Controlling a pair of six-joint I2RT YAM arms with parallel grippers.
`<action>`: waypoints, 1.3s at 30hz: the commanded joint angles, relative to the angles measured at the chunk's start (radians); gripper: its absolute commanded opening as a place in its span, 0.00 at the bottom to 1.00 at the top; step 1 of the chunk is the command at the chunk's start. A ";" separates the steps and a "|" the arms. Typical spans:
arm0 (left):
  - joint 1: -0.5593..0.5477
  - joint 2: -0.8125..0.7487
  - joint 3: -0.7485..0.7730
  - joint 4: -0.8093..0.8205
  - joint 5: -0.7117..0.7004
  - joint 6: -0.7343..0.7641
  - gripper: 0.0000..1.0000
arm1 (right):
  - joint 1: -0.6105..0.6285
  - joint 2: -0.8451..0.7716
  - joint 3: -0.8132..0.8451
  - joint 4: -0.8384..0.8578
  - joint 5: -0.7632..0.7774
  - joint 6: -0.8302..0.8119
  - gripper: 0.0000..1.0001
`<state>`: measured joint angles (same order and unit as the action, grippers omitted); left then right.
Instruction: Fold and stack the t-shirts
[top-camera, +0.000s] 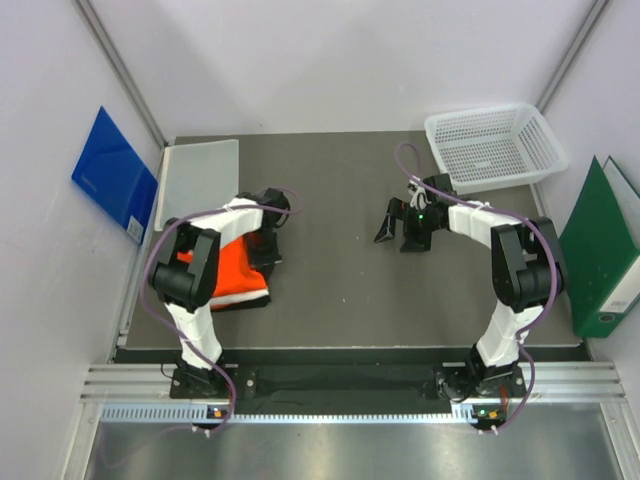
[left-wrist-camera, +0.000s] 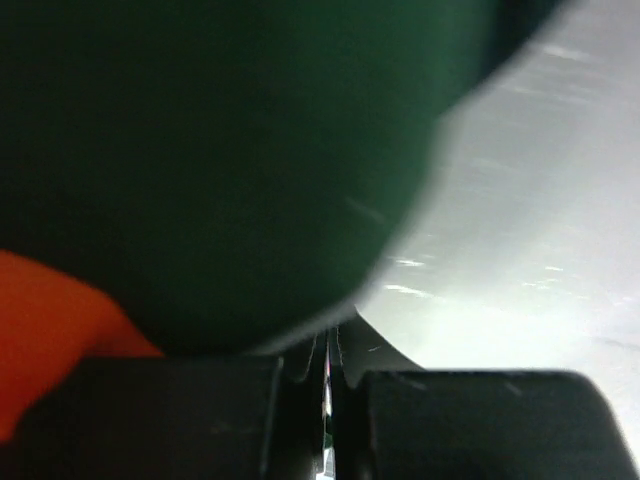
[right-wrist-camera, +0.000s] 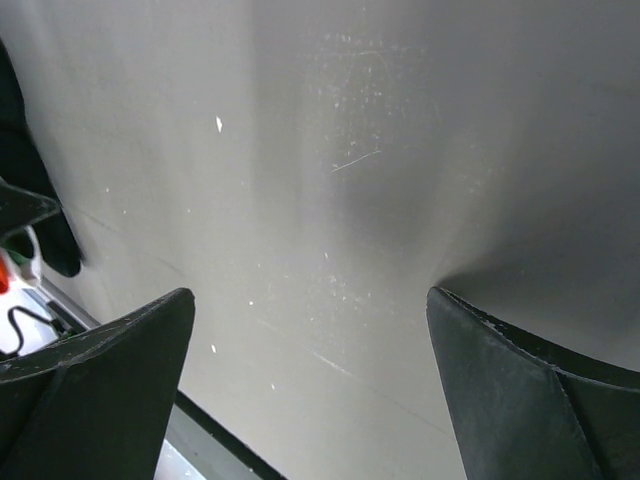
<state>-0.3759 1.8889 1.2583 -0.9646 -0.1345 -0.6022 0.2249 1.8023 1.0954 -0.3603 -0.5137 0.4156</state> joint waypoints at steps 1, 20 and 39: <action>0.126 -0.105 -0.074 -0.025 -0.077 0.036 0.00 | -0.009 -0.014 -0.011 0.034 -0.003 0.000 1.00; 0.460 -0.208 -0.099 -0.103 -0.186 0.194 0.00 | -0.009 -0.004 -0.019 0.049 -0.017 0.009 1.00; 0.146 -0.269 0.260 0.092 0.199 0.222 0.99 | -0.019 -0.052 -0.005 0.001 0.070 -0.012 1.00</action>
<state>-0.1577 1.5566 1.4239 -0.9253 0.0235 -0.3683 0.2241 1.8000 1.0866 -0.3382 -0.5137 0.4301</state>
